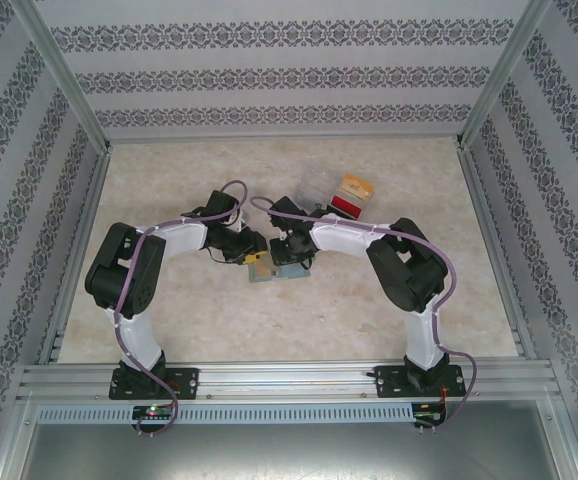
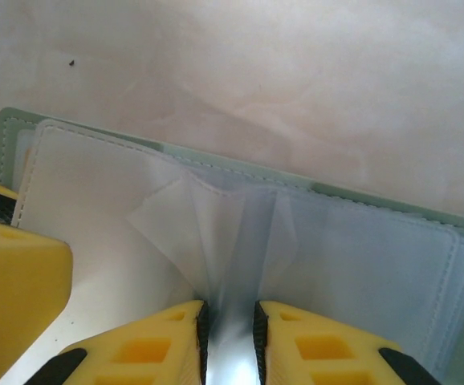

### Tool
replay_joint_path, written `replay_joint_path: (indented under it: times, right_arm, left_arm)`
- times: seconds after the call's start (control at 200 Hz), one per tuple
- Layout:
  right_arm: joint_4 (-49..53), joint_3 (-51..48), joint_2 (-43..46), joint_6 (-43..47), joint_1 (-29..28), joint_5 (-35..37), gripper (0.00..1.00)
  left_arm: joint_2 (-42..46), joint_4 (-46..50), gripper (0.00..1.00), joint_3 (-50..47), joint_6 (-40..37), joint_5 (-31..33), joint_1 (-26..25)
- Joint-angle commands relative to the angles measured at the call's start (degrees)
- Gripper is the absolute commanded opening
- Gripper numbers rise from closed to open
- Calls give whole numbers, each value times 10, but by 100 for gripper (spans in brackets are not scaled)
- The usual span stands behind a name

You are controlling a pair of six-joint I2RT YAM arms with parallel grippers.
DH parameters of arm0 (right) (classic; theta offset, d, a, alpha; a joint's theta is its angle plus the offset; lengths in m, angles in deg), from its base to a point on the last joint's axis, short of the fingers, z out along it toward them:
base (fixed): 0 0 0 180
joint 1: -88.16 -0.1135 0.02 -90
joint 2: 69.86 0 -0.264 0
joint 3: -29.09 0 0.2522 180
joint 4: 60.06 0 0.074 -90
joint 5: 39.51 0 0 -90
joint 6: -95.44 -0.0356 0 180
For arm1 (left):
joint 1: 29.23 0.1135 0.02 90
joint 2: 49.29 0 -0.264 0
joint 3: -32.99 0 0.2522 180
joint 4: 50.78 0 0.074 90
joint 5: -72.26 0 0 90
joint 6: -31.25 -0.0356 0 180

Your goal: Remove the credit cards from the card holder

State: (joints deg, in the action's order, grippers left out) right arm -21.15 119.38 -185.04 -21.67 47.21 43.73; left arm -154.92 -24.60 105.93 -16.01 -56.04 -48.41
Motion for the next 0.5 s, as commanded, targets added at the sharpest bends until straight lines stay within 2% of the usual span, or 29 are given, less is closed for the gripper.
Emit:
replay_joint_path:
  times: [0.0,0.195,0.32,0.495]
  right_arm:
    - [-17,-28,-1,-11,11,-13,26]
    - [-51,-53,59,-30,26,-31,30]
    - [-81,-87,106,-49,39,-26,35]
    - [-107,-136,171,-62,63,0,36]
  left_arm:
    - [-13,-9,32,11,-6,-21,-7]
    - [-9,-30,29,15,-2,-51,-8]
    - [-16,-92,28,7,28,-107,-8]
    - [-27,-149,31,5,64,-142,-11]
